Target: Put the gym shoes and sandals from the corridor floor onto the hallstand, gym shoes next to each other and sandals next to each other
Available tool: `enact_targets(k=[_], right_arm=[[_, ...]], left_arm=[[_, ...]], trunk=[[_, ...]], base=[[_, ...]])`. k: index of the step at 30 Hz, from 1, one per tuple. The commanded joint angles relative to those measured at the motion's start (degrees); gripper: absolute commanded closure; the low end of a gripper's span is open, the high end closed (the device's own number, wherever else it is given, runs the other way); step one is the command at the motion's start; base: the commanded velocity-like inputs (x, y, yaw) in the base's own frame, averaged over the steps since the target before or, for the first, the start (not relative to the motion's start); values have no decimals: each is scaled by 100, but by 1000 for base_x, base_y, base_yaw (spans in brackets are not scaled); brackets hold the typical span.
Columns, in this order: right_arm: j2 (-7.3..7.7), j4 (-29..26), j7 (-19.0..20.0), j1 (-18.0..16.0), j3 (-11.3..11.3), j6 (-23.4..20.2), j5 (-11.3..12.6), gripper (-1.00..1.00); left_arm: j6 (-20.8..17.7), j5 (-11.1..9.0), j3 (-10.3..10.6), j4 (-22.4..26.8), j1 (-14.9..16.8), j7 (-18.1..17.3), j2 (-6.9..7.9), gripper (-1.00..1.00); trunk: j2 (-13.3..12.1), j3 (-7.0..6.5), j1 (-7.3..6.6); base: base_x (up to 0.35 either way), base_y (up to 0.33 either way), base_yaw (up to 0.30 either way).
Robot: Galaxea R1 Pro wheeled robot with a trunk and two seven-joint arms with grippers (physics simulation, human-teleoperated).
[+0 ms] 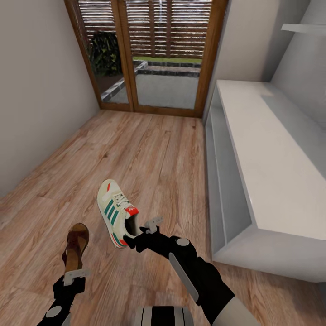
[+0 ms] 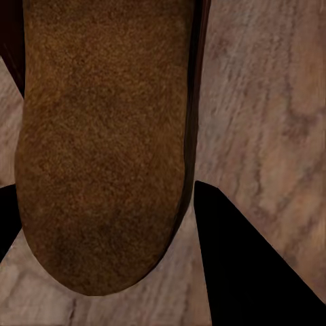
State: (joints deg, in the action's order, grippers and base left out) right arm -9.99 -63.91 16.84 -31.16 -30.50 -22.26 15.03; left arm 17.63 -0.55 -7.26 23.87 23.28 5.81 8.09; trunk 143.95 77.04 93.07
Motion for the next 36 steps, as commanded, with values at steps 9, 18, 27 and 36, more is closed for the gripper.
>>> enact_targets(k=[9,18,27,36], right_arm=[[0,299,20,-3,9,219,17,100],[0,289,-16,0,1,206,36,100],[807,770,-13,38,0,1134,-205,100],[1016,2056,-16,346,0,2410,-319,100]], left_arm=[[21,-2,6,30,-20,11,132,100],[22,-5,6,5,-178,72,102,100],[252,-17,-3,-22,-483,87,95,100],[305,-24,-3,-186,-534,87,58,100]], trunk=[[-11,-196,-24],[-23,-396,-47],[-35,-607,-70],[-47,-887,-93]], base=[[0,0,0],[0,0,0],[0,0,-11],[0,0,-79]])
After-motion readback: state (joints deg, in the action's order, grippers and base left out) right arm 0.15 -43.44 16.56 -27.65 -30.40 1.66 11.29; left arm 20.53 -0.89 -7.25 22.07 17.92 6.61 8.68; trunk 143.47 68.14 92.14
